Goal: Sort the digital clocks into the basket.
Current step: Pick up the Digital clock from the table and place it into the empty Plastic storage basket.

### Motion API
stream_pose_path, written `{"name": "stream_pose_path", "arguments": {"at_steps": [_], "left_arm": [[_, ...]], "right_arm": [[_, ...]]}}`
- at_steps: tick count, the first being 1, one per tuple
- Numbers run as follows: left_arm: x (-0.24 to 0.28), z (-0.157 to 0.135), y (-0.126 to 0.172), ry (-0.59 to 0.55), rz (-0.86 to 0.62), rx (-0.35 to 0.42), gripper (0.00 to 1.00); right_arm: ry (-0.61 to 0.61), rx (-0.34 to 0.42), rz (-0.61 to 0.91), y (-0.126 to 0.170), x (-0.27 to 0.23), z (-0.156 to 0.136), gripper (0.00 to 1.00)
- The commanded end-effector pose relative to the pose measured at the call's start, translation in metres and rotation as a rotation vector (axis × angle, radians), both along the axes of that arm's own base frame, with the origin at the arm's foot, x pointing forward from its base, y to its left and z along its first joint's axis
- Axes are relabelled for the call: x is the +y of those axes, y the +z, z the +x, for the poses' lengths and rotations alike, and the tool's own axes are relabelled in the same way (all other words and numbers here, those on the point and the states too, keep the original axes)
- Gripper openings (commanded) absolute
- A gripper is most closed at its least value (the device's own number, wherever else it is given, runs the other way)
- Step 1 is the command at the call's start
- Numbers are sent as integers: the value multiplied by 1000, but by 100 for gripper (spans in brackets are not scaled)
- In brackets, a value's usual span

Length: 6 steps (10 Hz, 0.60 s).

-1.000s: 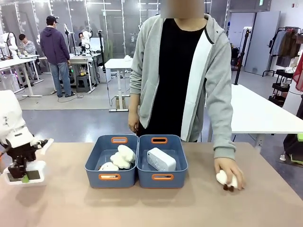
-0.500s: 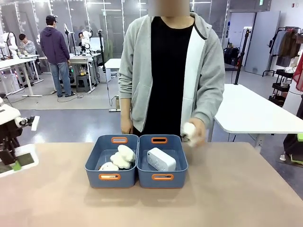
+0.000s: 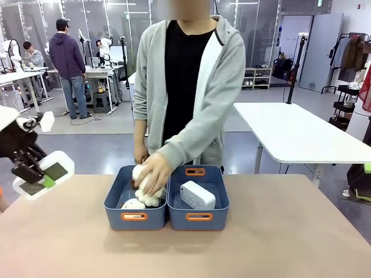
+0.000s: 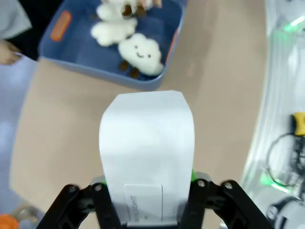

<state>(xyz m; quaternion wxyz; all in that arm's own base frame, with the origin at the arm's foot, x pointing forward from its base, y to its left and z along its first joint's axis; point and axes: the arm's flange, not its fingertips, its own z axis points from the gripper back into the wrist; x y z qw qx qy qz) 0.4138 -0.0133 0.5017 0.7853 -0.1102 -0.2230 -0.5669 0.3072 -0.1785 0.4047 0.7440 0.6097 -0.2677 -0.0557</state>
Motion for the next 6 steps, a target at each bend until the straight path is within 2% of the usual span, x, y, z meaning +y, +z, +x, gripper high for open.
{"name": "stream_pose_path", "arguments": {"at_steps": [1,3,4,5,6], "left_arm": [[81,-33,6,168,-59,-102,0],[163,-81,25,402,-143,-239,0],[182,-93,26,446,-157,-257,0],[190,-105,24,494,-139,-240,0],[193,-101,18,496,-145,-241,0]], "right_arm": [[5,-4,-2,3,0,-3,100],[5,-4,-2,3,0,-3,100],[5,-4,-2,3,0,-3,100],[5,-4,-2,3,0,-3,100],[5,-4,-2,3,0,-3,100]]}}
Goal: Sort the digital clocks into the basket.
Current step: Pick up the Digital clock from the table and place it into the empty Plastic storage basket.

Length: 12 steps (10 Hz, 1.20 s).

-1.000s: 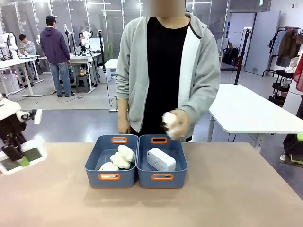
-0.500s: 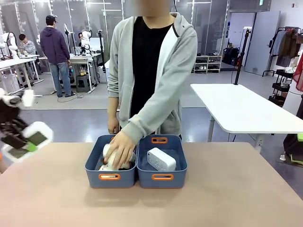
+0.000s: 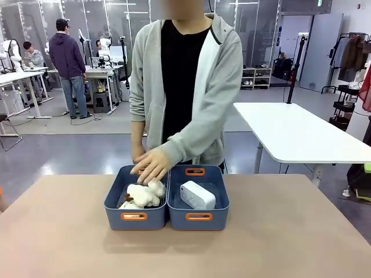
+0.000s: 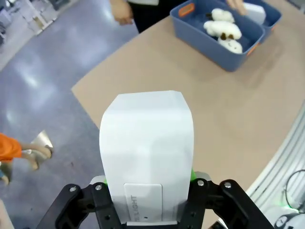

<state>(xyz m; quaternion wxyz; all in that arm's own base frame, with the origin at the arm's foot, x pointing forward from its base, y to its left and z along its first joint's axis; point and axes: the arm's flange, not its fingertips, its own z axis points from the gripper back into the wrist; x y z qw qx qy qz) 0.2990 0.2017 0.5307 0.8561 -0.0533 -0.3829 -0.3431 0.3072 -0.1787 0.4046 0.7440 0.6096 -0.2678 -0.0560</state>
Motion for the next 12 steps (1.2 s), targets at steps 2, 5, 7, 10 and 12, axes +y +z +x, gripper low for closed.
{"name": "stream_pose_path", "arguments": {"at_steps": [2,5,7,10,12], "left_arm": [[-35,22,-9,-28,57,17,0],[-106,54,19,-200,199,31,0],[-186,82,36,-381,339,21,0],[-319,117,55,-645,574,-73,0],[-424,138,49,-811,661,-148,0]], "right_arm": [[6,-4,-2,3,0,-3,100],[6,-4,-2,3,0,-3,100],[6,-4,-2,3,0,-3,100],[6,-4,-2,3,0,-3,100],[6,-4,-2,3,0,-3,100]]}}
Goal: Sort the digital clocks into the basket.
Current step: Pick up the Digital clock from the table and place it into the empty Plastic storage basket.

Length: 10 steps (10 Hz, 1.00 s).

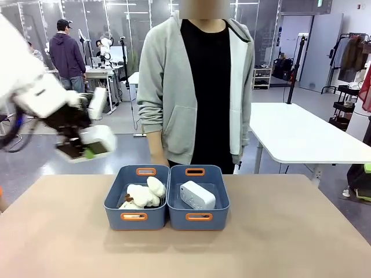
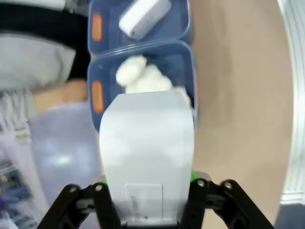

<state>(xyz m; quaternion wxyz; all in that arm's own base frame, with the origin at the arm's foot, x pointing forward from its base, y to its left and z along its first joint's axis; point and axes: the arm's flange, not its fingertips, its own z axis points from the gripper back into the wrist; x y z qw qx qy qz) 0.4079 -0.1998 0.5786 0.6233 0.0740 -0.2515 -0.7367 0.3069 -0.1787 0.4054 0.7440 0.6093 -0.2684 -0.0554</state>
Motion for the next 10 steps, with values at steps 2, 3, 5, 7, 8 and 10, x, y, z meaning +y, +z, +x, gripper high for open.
{"name": "stream_pose_path", "arguments": {"at_steps": [2,3,5,7,8,10], "left_arm": [[-97,30,-22,-196,102,-92,0],[-126,29,-34,-249,133,-93,0],[-178,32,-60,-361,179,-119,0],[-214,38,-90,-422,198,-78,0],[-227,47,-108,-451,219,-56,0],[-237,69,-133,-504,263,-40,0]], "right_arm": [[6,-2,-1,2,0,-2,100],[6,-2,-1,2,0,-2,100],[6,-2,-1,2,0,-2,100],[6,-2,-1,2,0,-2,100],[6,-2,-1,2,0,-2,100],[6,-2,-1,2,0,-2,100]]}}
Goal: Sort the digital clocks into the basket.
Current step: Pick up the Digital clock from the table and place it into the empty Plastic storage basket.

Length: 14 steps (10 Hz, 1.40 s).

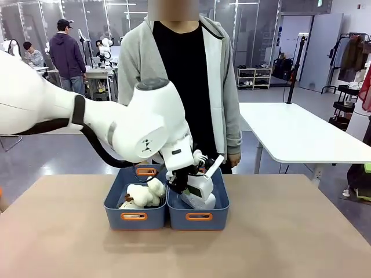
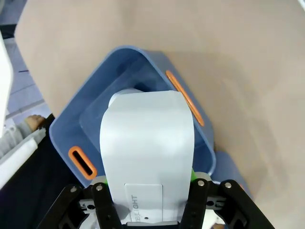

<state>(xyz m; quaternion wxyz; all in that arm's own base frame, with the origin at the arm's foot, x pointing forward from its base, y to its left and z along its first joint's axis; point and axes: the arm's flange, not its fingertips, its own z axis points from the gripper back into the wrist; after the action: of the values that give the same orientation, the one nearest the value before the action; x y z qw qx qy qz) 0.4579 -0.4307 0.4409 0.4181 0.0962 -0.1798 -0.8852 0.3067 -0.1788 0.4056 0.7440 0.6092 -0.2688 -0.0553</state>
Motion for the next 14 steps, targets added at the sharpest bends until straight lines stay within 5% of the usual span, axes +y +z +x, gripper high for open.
{"name": "stream_pose_path", "arguments": {"at_steps": [1,6,7,11,14], "left_arm": [[-9,29,-1,-60,15,-9,0],[-10,57,-27,-39,31,55,0],[-11,57,-29,-38,33,50,63],[-6,48,-26,-22,33,44,99],[0,37,-15,-11,26,44,100]], "right_arm": [[6,-2,-1,2,0,-2,100],[6,-2,-1,2,0,-2,100],[6,-2,-1,2,0,-2,100],[6,-2,-1,2,0,-2,100],[6,-2,-1,2,0,-2,100]]}}
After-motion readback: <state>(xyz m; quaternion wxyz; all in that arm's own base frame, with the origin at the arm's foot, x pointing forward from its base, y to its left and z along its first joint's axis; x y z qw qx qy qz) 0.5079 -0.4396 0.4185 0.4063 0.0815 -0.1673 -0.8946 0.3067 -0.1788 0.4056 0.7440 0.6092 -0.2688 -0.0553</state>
